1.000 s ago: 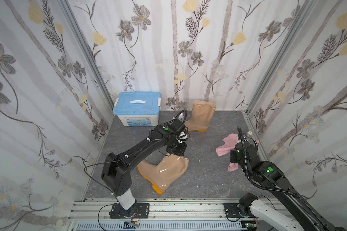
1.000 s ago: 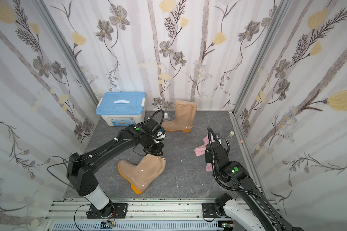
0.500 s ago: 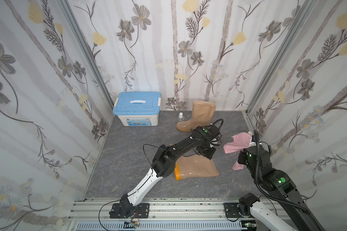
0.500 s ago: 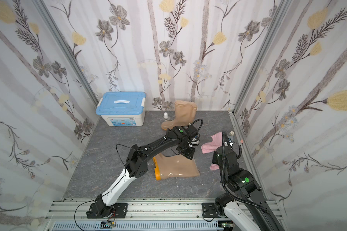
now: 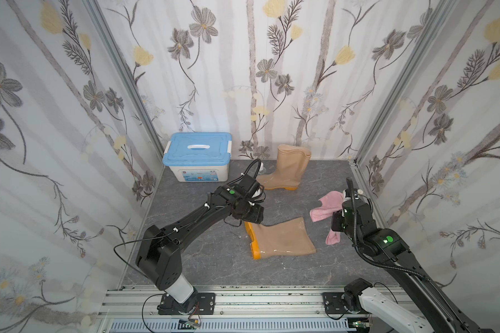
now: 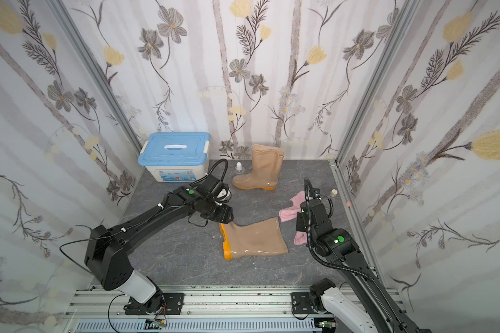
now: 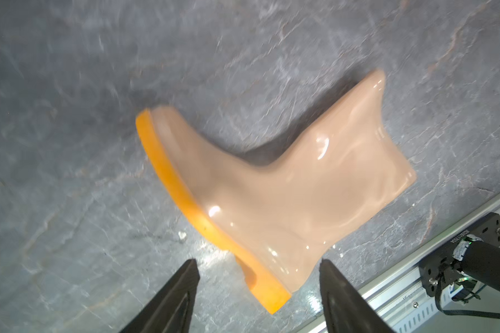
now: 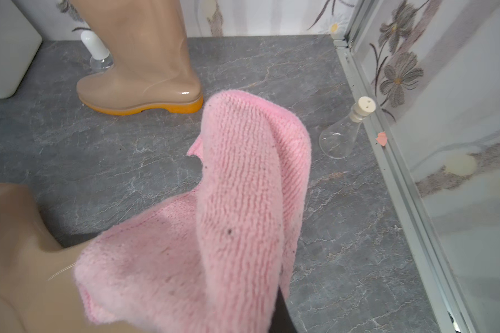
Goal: Wipe the rubber boots with a cloth
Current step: Adjust the rubber boot at the center of the board, then wipe the dirt off the rubber boot.
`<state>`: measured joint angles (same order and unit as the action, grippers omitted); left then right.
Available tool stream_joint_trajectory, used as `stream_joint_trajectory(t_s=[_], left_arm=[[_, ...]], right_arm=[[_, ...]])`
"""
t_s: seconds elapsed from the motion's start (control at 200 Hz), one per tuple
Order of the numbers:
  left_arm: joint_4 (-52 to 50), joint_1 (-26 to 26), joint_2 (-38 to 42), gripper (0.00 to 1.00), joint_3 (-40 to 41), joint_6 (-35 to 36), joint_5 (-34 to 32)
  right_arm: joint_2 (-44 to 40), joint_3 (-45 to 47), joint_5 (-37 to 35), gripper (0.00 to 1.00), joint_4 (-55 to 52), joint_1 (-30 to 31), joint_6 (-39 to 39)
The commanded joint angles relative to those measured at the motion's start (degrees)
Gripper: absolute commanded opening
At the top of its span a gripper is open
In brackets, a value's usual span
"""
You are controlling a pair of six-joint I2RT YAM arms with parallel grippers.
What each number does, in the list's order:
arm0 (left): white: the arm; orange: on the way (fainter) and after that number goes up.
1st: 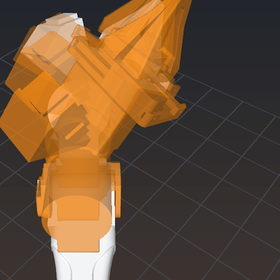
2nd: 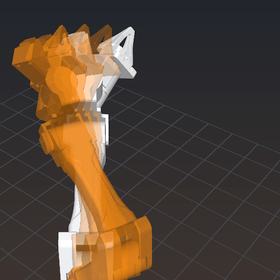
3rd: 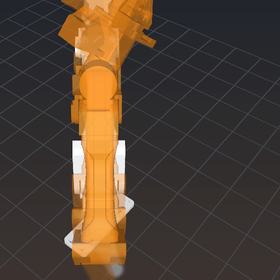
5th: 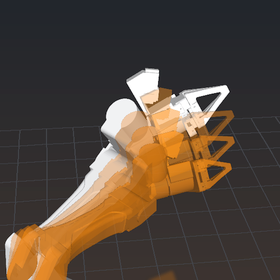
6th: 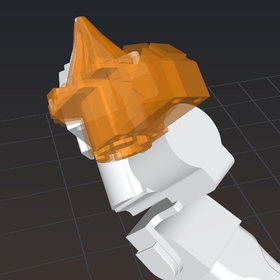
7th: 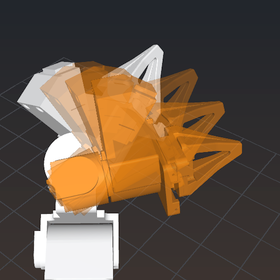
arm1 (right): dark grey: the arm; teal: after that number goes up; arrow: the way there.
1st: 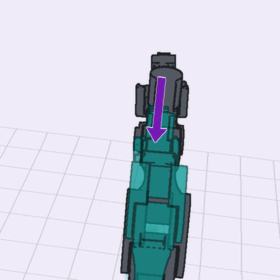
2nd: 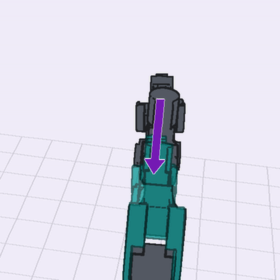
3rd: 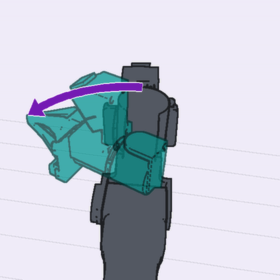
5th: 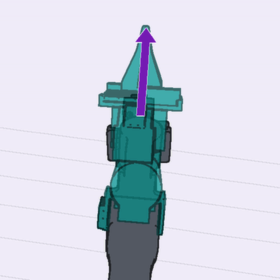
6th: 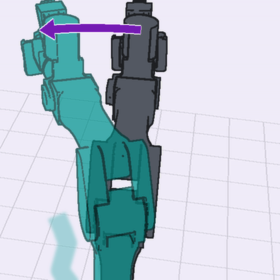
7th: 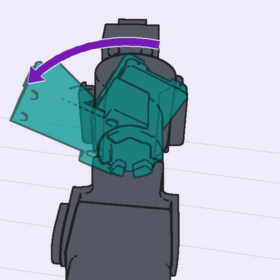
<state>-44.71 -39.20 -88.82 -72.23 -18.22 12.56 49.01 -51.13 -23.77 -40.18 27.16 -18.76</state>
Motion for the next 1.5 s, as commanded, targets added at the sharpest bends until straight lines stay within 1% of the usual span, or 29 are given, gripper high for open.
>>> stream_joint_trajectory(t_s=[0.0, 0.115, 0.14, 0.285, 0.38, 0.485, 0.555, 0.6, 0.719, 0.854, 0.984, 1.179, 1.284, 1.364, 1.429, 1.494], left_arm=[[10.65, 0.57, 4.44, 0.69, 8.69, -5.59, 4.88], [19.03, 1.77, 8.1, 0.71, 16.77, -8.83, 7.16], [20.69, 2.0, 8.48, 0.71, 17.93, -9.09, 7.46], [25.77, 2.67, 6.76, 0.69, 19.9, -8.45, 7.45], [29.06, 3.86, 4.77, 0.65, 20.56, -7.95, 7.95], [33.49, 5.69, 3.01, 0.59, 21.56, -7.89, 10.14], [34.48, 6.83, 1.73, 0.53, 21.45, -7.41, 11.32], [34.92, 7.54, 1.22, 0.51, 21.56, -7.15, 11.6], [37.34, 8.99, 0.49, 0.48, 21.99, -6.66, 13.07], [41.41, 9.66, 0.39, 0.48, 22.48, -6.31, 14.5], [41.4, 10.62, 0.6, 0.47, 22.24, -5.95, 14.91], [39.49, 11.07, 6.11, 0.45, 25.26, -6.03, 14.34], [38.42, 11.06, 6.14, 0.4, 25.32, -5.7, 14.73], [38.12, 11.08, 5.21, 0.32, 25.43, -5.51, 15.08], [38.29, 11.08, 4.18, 0.31, 25.48, -5.56, 15.3], [38.07, 11.15, 2.94, 0.3, 25.34, -5.5, 15.22]], right_arm=[[2.7, -1.11, 5.32, 0.0, 4.24, 0.17, -0.92], [6.97, -1.86, 10.17, 0.0, 6.01, 0.57, -0.45], [8.15, -3.98, 11.43, 0.0, 6.32, 0.78, -0.19], [13.8, -6.69, 16.46, 0.0, 8.5, 2.02, 0.04], [16.26, -8.47, 16.84, 0.0, 9.2, 2.97, -0.04], [18.74, -10.22, 16.6, 0.0, 9.25, 4.23, 0.09], [20.29, -11.1, 15.89, 0.0, 9.25, 5.37, 0.14], [21.21, -11.59, 15.54, 0.0, 9.33, 6.08, 0.15], [23.13, -12.36, 14.76, 0.0, 9.75, 7.22, -0.04], [25.23, -13.33, 15.45, 0.0, 10.62, 8.01, 0.11], [28.62, -15.09, 17.37, 0.0, 11.81, 9.85, 0.31], [35.22, -17.88, 18.86, 0.0, 14.17, 13.89, -0.61], [38.58, -19.18, 20.34, 0.0, 15.51, 15.15, -1.14], [40.97, -20.5, 21.62, 0.0, 15.98, 16.1, -1.59], [42.28, -21.6, 22.59, 0.0, 16.36, 17.14, -1.87], [45.83, -23.09, 23.15, 0.0, 16.06, 18.28, -2.04]])
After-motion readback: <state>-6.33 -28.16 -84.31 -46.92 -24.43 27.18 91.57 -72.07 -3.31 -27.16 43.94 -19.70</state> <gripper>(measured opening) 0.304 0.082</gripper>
